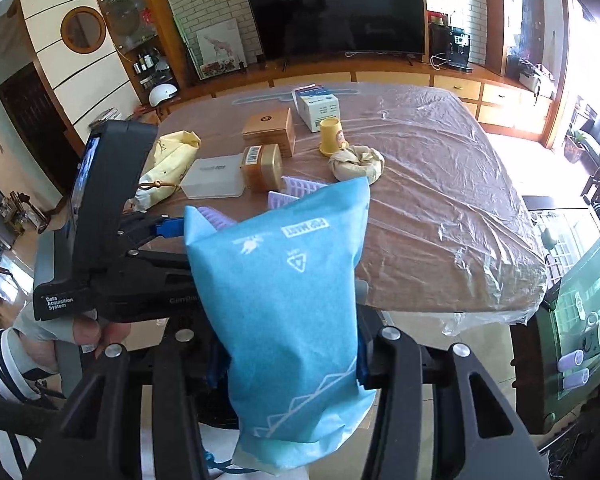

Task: Collect trash
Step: 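Lift the blue bag with the right tool while the left tool lifts the purple roller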

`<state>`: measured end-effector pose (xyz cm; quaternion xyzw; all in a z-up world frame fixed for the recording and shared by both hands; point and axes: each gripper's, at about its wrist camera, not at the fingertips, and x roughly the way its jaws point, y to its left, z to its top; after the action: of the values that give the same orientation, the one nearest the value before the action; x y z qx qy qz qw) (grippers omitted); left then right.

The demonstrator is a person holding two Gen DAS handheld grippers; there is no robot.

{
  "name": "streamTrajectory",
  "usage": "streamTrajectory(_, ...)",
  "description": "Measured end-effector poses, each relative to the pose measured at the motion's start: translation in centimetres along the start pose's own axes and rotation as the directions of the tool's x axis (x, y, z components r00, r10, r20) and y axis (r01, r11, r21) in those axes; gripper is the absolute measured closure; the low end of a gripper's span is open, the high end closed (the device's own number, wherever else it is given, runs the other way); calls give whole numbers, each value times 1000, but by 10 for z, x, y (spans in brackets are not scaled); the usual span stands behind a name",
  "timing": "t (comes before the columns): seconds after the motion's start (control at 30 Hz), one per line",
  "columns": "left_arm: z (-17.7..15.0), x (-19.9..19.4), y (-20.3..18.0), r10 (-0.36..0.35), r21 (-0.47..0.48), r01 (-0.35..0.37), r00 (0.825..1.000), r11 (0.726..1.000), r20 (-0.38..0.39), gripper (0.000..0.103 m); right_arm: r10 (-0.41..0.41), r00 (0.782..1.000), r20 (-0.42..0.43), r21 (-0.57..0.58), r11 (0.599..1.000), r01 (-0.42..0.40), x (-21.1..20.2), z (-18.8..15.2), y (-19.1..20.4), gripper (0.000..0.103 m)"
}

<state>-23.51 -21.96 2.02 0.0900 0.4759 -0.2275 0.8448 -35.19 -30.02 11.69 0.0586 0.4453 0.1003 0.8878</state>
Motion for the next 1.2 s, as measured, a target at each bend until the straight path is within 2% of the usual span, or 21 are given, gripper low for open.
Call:
streamTrajectory(0.13, 2, 2, -4, 15, 31, -16, 1000, 999, 14, 29, 6, 1000, -5, -1, 1000, -6, 6, 3, -3, 58)
streamTrajectory(0.33, 4, -3, 1, 19, 28, -20, 999, 999, 35, 32, -6, 1000, -3, -32, 999, 6, 23, 16, -3, 59)
streamTrajectory(0.4, 2, -7, 6, 4, 16, -4, 1000, 1000, 24, 79, -2, 1000, -3, -22, 1000, 2, 27, 20, -4, 59)
streamTrajectory(0.47, 0, -14, 14, -25, -16, 25, 999, 1000, 23, 79, 16, 1000, 0, -9, 1000, -16, 26, 21, -5, 59)
streamTrajectory(0.57, -5, -15, 22, -26, -17, 27, 1000, 1000, 13, 79, 32, 999, -9, -17, 999, -32, 28, 20, -2, 59)
streamTrajectory(0.63, -7, -16, 28, -40, -25, 41, 999, 999, 13, 72, 26, 1000, -17, -31, 999, -27, 31, 20, 1, 59)
streamTrajectory(0.67, -7, -19, 30, -69, -30, 69, 997, 997, 18, 57, 33, 999, -21, -29, 999, -33, 32, 20, 2, 59)
streamTrajectory(0.7, -8, -25, 30, -66, -32, 67, 997, 997, 40, 34, 37, 999, -21, -28, 999, -38, 32, 19, 2, 59)
streamTrajectory(0.77, -10, -37, 31, -40, -22, 42, 994, 999, 103, 22, 43, 999, -21, -23, 999, -44, 33, 19, 3, 59)
streamTrajectory(1.13, 3, -14, 45, -17, -19, 18, 998, 1000, 52, 22, 60, 998, -35, -15, 998, -61, 37, 19, 4, 59)
streamTrajectory(1.17, 4, -12, 46, -24, -21, 25, 998, 999, 53, 29, 61, 998, -35, -16, 998, -62, 37, 19, 5, 59)
streamTrajectory(1.2, 4, -9, 48, -45, -27, 46, 998, 999, 46, 52, 61, 998, -35, -17, 998, -61, 37, 19, 5, 59)
